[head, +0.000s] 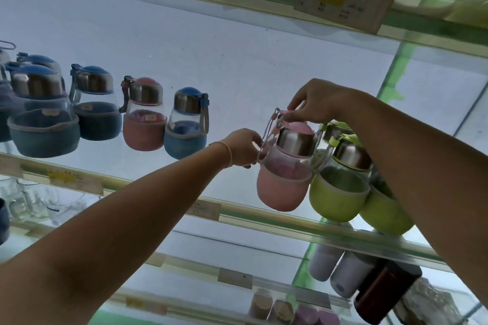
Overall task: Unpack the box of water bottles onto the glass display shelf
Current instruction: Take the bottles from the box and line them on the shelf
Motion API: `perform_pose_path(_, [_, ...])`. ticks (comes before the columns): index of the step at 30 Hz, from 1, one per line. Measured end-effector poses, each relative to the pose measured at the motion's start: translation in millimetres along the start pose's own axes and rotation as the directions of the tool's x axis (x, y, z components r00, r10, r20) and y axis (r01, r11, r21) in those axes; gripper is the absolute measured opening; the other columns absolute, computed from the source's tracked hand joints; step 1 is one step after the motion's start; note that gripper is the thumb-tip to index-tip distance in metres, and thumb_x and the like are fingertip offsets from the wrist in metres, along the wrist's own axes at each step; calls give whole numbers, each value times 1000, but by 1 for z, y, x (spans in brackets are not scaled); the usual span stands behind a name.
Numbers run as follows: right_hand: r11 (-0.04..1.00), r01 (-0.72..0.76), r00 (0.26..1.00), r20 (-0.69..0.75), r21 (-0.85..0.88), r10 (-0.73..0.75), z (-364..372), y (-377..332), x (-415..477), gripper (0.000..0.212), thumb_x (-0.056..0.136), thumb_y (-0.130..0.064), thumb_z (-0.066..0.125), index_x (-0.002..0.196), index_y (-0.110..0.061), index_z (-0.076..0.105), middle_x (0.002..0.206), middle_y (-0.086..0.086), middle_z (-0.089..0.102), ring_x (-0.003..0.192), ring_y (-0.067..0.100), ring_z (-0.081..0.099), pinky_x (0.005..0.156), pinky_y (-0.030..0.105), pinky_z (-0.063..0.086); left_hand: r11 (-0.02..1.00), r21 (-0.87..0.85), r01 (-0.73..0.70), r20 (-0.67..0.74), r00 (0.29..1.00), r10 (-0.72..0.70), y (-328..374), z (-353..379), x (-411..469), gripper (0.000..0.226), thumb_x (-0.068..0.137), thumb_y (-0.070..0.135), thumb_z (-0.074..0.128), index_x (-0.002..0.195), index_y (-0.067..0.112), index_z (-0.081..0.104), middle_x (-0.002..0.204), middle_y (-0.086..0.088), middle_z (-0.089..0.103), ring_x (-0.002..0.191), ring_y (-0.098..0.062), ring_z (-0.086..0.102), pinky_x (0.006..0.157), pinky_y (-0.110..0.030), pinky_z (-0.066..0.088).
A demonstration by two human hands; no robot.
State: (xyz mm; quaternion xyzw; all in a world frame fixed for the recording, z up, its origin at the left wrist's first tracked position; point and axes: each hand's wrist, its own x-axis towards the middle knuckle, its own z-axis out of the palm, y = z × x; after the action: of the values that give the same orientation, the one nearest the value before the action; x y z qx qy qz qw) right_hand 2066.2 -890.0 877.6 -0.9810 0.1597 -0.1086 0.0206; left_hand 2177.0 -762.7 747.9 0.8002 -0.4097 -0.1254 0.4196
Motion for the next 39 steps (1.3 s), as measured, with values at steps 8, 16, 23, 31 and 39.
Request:
perform_pose_path(8, [997,-34,999,-25,73,36,6,0,-10,44,86,-47,73,121,-21,70,129,3,64,116,23,58,91,33,48,997,73,4,-47,999,-1,2,-2,-15,43,89,18,70,126,2,57,111,-15,65,91,-28,67,79,-39,61])
perform_pose_path(16, [939,71,984,-177,338,-11,-1,-1,-39,26,94,-41,64,111,-24,74,117,-4,70,100,13,63,90,31,48,977,-209,32,261,965,24,4,-34,-62,47,85,-4,67,126,17,55,120,-12,62,108,-29,64,97,-41,54])
perform_pose_path(23, [960,170,985,-39,224,-166,12,-9,-55,34,79,-58,74,101,-32,77,93,-15,73,86,2,67,72,24,50,965,-259,-40,193,977,92,13,0,-67,56,73,13,85,121,19,58,110,-8,67,101,-29,66,89,-39,58])
perform_pose_path(31, [971,208,978,1,120,-209,9,-4,-61,43,75,-59,76,109,-32,75,87,-14,69,80,7,62,70,31,48,952,-289,-103,86,987,133,17,15,-67,59,67,13,88,120,16,63,98,-2,71,88,-21,69,77,-31,60])
perform_pose_path(39, [969,199,979,12,143,-203,4,-1,-64,49,76,-65,72,114,-33,73,102,-14,72,94,6,66,88,35,54,954,-284,-98,89,988,128,15,17,-66,55,69,12,87,119,15,63,94,-2,70,85,-22,67,77,-31,60])
